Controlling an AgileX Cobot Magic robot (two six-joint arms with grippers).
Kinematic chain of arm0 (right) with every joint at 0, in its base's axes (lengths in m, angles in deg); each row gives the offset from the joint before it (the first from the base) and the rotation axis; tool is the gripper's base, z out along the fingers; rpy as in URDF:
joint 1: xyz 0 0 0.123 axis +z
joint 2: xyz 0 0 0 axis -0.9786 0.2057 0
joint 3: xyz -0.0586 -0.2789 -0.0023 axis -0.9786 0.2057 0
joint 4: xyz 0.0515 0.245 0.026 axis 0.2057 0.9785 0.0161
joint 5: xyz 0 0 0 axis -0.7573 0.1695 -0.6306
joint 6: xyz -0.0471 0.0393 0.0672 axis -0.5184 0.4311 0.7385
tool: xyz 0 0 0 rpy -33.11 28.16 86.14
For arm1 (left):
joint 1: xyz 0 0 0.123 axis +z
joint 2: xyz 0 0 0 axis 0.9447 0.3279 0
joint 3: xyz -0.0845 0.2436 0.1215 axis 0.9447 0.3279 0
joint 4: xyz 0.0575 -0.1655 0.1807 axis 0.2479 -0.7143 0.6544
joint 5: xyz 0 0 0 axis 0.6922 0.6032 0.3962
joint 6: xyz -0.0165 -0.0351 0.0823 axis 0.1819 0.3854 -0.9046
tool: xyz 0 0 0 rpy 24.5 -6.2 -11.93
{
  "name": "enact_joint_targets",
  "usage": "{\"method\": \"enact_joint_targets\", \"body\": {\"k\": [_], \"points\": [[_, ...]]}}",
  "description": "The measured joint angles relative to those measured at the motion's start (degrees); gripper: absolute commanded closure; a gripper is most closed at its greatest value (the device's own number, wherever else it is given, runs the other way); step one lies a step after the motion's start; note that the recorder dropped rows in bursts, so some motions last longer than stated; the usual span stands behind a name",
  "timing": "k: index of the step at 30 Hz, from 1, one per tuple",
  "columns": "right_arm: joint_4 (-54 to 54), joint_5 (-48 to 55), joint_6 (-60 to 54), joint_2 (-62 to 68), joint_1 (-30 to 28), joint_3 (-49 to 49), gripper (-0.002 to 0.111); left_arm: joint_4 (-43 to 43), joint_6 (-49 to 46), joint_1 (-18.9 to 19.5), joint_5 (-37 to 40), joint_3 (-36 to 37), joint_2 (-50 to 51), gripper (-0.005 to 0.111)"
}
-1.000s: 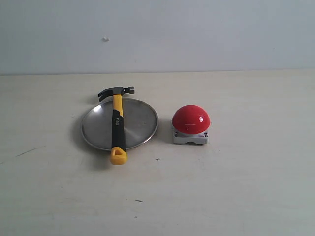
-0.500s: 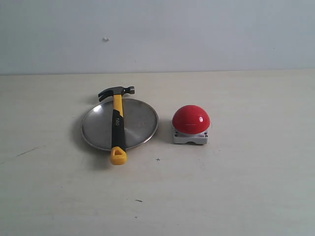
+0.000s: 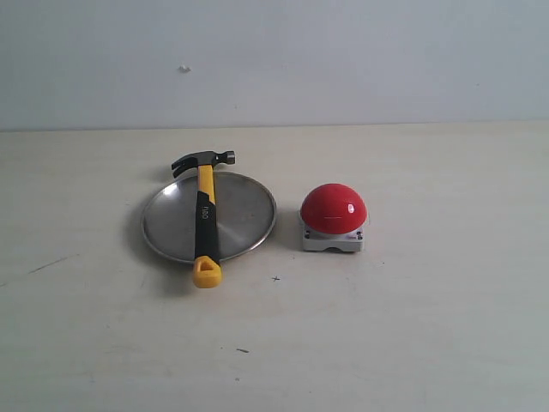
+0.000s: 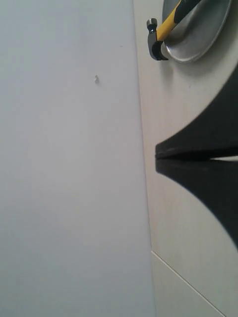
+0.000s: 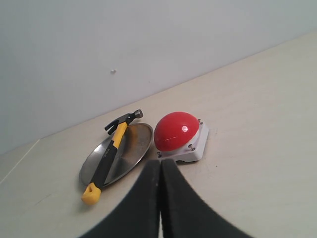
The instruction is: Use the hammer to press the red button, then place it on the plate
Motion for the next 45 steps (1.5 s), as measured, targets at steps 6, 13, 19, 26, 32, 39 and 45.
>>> {"method": "enact_joint_targets", "body": {"k": [6,13,19,26,32,39,45], "points": [[0.00,0.00,0.00,0.00,0.00,0.00,0.108,0.00,0.00,0.00,0.00,0.00,0.00,0.107],[-1.03,0.00,-1.92,0.00,0.00,0.00,0.108,0.00,0.00,0.00,0.00,0.00,0.00,0.107],[-2.50,-0.18,-4.86,0.00,0.00,0.00,0.108,0.00,0.00,0.00,0.00,0.00,0.00,0.107],[-3.53,-15.88,-9.56,0.00,0.00,0.00,0.108,0.00,0.00,0.00,0.00,0.00,0.00,0.107],[-3.66,-24.86,-15.77,0.00,0.00,0.00,0.108,0.00,0.00,0.00,0.00,0.00,0.00,0.107],[-3.50,-26.60,-19.25,0.00,0.00,0.00,0.108,0.00,0.00,0.00,0.08,0.00,0.00,0.107],[-3.09,-29.45,-17.20,0.00,0.00,0.00,0.108,0.00,0.00,0.00,0.08,0.00,0.00,0.107]]}}
